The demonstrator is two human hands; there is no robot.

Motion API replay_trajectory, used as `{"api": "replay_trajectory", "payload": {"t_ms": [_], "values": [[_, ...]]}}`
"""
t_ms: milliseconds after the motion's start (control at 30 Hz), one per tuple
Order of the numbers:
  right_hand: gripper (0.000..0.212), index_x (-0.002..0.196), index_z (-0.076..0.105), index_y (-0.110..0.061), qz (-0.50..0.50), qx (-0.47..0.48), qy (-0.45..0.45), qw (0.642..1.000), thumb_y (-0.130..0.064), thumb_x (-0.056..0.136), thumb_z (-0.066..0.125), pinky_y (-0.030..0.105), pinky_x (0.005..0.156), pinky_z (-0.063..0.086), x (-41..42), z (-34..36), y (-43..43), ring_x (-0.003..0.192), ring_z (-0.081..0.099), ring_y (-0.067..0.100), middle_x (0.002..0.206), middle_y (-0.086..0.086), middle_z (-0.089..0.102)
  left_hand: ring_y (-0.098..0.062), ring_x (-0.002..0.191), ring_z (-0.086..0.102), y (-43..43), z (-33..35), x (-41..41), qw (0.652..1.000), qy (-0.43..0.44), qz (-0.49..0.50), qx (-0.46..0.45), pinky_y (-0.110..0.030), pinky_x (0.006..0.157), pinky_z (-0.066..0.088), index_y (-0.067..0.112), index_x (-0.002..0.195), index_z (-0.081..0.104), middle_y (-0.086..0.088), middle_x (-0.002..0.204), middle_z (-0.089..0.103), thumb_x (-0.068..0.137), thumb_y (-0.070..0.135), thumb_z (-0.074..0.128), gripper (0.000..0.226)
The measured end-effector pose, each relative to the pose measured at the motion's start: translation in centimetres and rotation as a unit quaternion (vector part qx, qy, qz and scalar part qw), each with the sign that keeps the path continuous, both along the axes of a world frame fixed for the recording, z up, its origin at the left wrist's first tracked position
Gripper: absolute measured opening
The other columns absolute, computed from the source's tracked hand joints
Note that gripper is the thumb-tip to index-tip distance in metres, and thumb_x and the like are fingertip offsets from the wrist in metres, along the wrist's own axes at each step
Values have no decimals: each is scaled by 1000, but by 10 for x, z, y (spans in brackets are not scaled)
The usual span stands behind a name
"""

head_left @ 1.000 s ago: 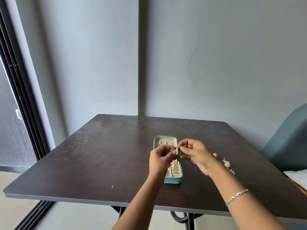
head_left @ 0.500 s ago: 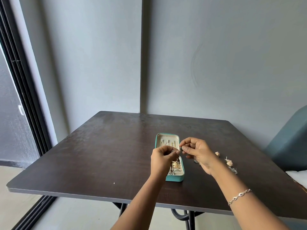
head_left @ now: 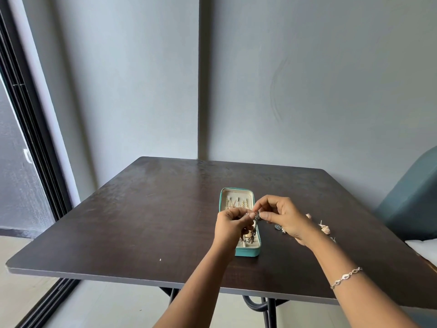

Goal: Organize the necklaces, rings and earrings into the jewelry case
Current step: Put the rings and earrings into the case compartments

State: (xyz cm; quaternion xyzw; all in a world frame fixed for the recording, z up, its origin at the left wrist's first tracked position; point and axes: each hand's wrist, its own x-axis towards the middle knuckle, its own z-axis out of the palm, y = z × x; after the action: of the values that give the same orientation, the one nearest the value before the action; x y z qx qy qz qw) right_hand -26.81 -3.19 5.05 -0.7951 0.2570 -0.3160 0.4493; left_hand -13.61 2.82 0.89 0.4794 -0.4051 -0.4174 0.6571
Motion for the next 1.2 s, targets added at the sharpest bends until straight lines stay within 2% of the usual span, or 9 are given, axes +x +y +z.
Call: {"api": "replay_trajectory", "payload": {"t_ms": [133, 233, 367, 467, 567, 733, 933, 1100, 1200], "values": [[27, 78, 62, -17, 10, -72, 42, 996, 9, 81, 58, 11, 68, 42, -1, 7, 1, 66, 51, -5, 71, -5, 58, -6, 44, 50, 1, 1, 0, 999, 22, -28, 12, -16, 49, 42, 6, 70, 63, 0, 50, 56, 84, 3, 62, 15], [32, 75, 61, -28, 9, -119, 78, 990, 3, 81, 62, 20, 73, 44, -1, 9, -1, 74, 57, 3, 78, -2, 66, -6, 42, 50, 1, 2, 0, 998, 32, -41, 34, -16, 47, 40, 5, 67, 59, 1, 46, 54, 84, 2, 61, 18], [34, 75, 61, -32, 9, -138, 89, 986, 2, 80, 63, 13, 66, 41, -2, 11, -1, 71, 54, -3, 74, -9, 62, -7, 42, 51, 1, 5, 1, 995, 51, -70, 49, -17, 47, 43, 4, 67, 58, 0, 46, 55, 86, 1, 59, 19], [29, 80, 62, -23, -2, -114, 34, 993, 5, 79, 63, 9, 66, 40, -3, 10, -1, 68, 54, -5, 70, -7, 58, -9, 43, 50, 2, 9, 2, 992, 79, -89, 47, -18, 47, 44, 4, 68, 58, -2, 48, 54, 87, 0, 55, 20], [27, 84, 63, -17, -13, -63, -35, 997, 9, 76, 64, 10, 70, 44, -6, 6, 0, 72, 57, -5, 76, -2, 60, -9, 43, 49, 2, 13, 1, 989, 103, -98, 40, -17, 46, 43, 4, 67, 56, -2, 49, 54, 89, 0, 52, 23], [26, 85, 66, -16, -20, -10, -61, 998, 7, 74, 66, 14, 74, 47, -10, -10, 2, 76, 58, 0, 80, 1, 64, -10, 44, 52, 3, 16, 0, 986, 126, -103, 30, -18, 46, 43, 2, 70, 56, -2, 50, 54, 89, -1, 49, 21], [23, 77, 67, -9, -15, 15, -125, 992, 13, 75, 62, 13, 70, 48, -5, -10, 8, 70, 59, 2, 70, -5, 69, -10, 46, 51, 4, 18, -4, 990, 102, -97, 24, -17, 48, 43, 2, 71, 59, -2, 50, 56, 89, -4, 49, 21], [21, 75, 66, -9, -26, 26, -138, 990, 11, 77, 61, 12, 62, 45, -7, -5, 4, 63, 55, -1, 61, -8, 63, -8, 53, 56, 4, 23, -3, 999, 25, -47, -5, -17, 55, 45, 8, 77, 66, 2, 56, 62, 91, 0, 50, 22], [19, 76, 67, -9, -34, 19, -130, 991, 9, 77, 61, 13, 64, 46, -9, -1, 1, 66, 58, 1, 69, -4, 66, -7, 61, 61, 2, 26, 1, 999, -29, -21, -32, -18, 65, 49, 8, 87, 67, 4, 63, 67, 90, -6, 49, 23]]}}
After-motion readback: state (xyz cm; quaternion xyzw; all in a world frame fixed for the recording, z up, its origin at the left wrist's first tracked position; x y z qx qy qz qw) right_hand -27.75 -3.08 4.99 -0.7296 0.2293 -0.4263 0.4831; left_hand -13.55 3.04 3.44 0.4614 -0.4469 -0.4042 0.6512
